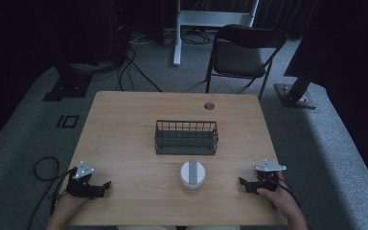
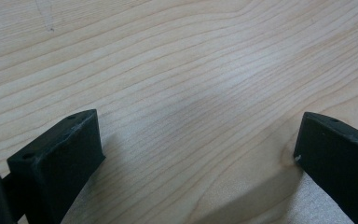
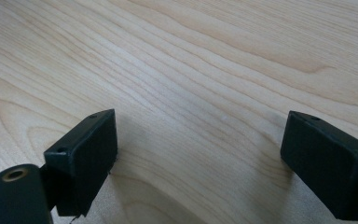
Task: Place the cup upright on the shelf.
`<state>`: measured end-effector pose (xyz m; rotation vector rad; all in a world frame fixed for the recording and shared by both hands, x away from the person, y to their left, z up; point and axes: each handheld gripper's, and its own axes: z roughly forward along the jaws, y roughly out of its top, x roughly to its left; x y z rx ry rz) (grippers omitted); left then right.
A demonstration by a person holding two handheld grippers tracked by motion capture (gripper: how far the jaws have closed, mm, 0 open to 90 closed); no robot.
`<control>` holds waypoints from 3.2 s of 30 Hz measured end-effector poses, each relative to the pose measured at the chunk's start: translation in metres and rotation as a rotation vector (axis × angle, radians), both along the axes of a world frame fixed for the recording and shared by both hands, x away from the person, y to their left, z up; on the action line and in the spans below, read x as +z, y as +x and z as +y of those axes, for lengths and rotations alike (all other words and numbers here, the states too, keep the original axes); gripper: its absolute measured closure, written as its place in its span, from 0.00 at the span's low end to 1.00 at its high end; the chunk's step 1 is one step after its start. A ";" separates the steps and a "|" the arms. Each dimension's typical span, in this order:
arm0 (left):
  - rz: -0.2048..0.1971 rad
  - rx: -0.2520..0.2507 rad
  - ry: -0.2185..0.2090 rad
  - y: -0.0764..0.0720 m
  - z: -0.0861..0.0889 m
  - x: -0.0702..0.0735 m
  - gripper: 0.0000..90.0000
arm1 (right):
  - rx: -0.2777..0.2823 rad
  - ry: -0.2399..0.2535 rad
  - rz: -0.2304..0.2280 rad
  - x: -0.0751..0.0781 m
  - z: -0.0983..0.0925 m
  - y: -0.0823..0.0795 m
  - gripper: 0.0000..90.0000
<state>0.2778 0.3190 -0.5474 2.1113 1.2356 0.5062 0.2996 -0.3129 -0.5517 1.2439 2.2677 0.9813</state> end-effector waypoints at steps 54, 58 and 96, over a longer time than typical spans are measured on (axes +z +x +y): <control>0.000 -0.005 0.002 0.000 0.000 0.000 0.01 | 0.264 0.082 -0.059 0.020 0.067 -0.014 0.12; 0.000 -0.004 0.002 0.000 0.000 0.000 0.01 | 0.289 0.081 -0.069 0.020 0.076 -0.017 0.12; -0.001 -0.005 0.002 0.000 0.000 0.000 0.01 | 0.427 0.248 -0.134 0.017 0.142 -0.029 0.12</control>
